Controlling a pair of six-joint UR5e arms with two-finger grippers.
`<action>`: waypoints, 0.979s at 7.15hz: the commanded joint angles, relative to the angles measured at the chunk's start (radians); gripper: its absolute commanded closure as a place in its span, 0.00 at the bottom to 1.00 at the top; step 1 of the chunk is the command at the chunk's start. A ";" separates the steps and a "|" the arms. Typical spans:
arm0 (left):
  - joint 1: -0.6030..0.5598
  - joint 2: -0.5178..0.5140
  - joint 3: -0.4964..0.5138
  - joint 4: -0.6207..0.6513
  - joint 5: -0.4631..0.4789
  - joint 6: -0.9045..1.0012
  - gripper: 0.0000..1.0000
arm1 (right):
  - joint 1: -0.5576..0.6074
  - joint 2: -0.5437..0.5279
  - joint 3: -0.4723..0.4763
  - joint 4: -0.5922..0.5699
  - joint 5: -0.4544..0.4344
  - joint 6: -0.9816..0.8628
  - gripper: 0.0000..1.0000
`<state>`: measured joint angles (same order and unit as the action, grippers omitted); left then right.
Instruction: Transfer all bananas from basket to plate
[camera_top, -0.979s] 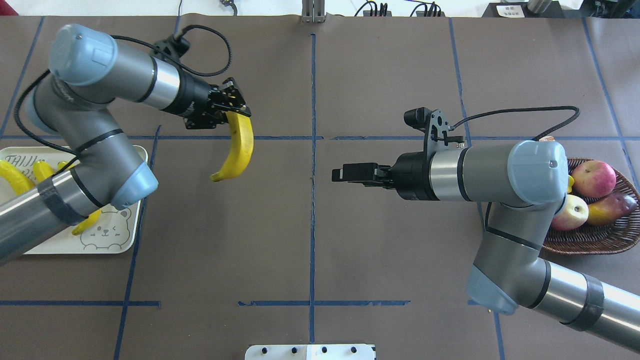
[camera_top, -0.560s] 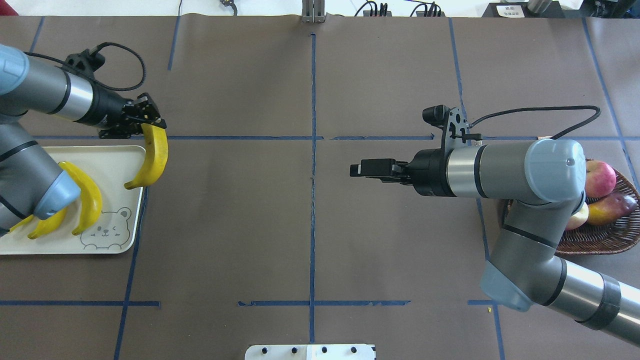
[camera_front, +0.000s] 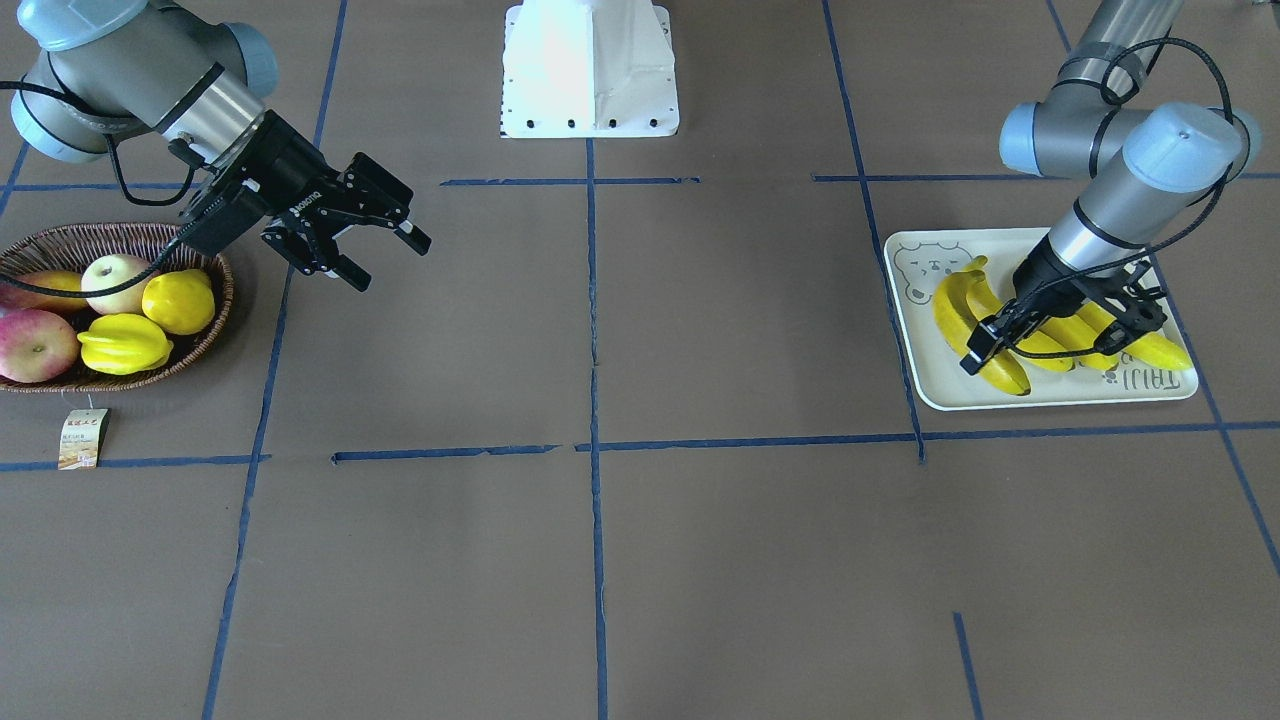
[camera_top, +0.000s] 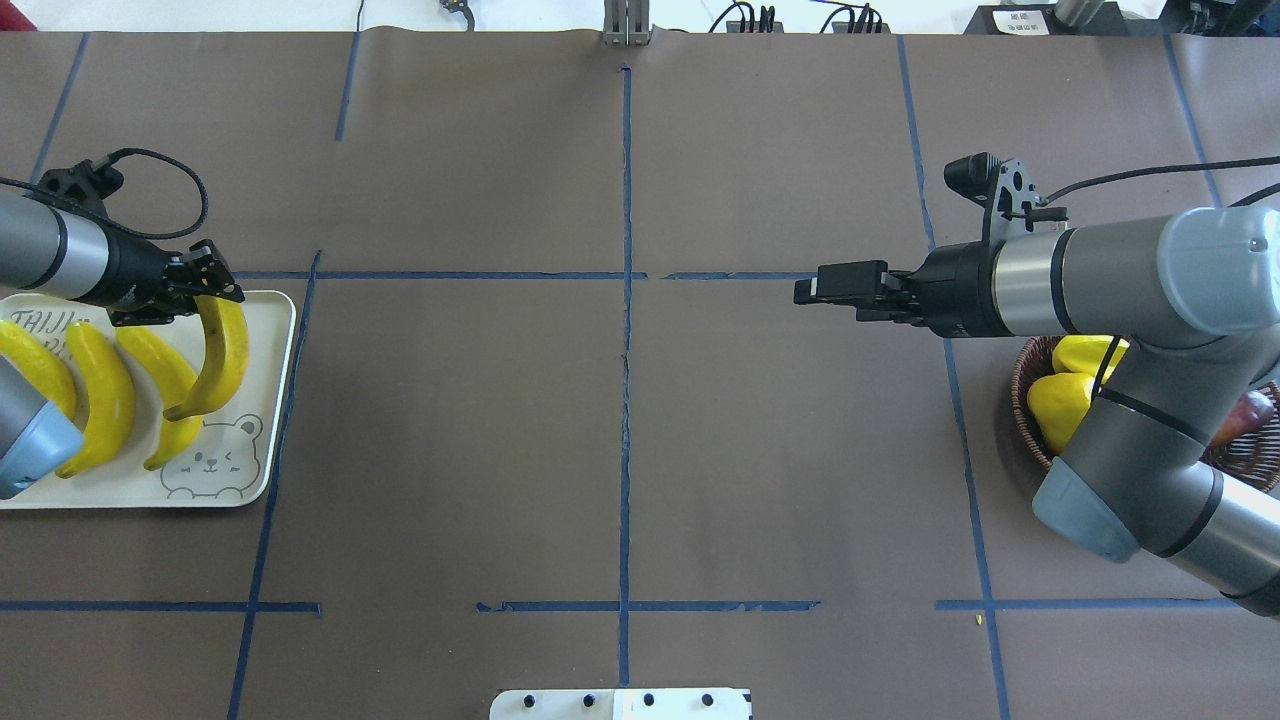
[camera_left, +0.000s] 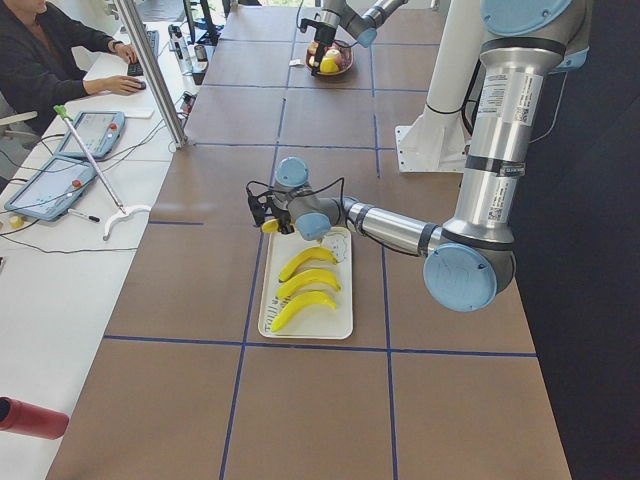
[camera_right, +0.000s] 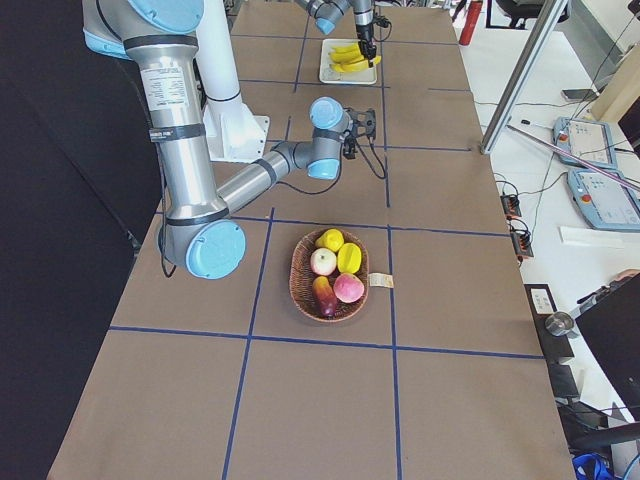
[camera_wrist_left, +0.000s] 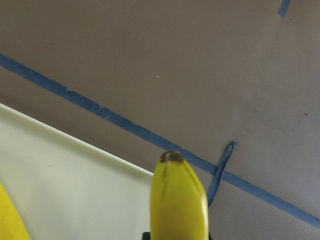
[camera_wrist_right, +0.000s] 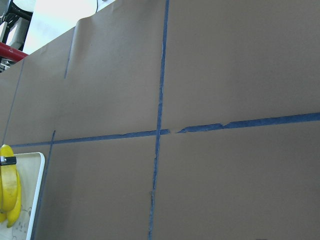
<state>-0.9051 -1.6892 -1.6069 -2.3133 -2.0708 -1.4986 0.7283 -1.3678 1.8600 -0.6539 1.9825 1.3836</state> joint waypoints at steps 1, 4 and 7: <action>0.026 0.020 -0.001 -0.026 0.023 0.003 0.01 | 0.028 -0.002 0.004 -0.039 0.005 -0.014 0.00; 0.019 0.058 -0.109 -0.020 0.003 0.009 0.01 | 0.161 -0.002 0.068 -0.355 0.064 -0.252 0.00; -0.136 0.075 -0.131 0.123 -0.048 0.482 0.01 | 0.340 -0.057 0.090 -0.651 0.172 -0.727 0.00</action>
<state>-0.9691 -1.6214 -1.7327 -2.2877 -2.1113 -1.2522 0.9763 -1.3986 1.9447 -1.1923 2.0957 0.8586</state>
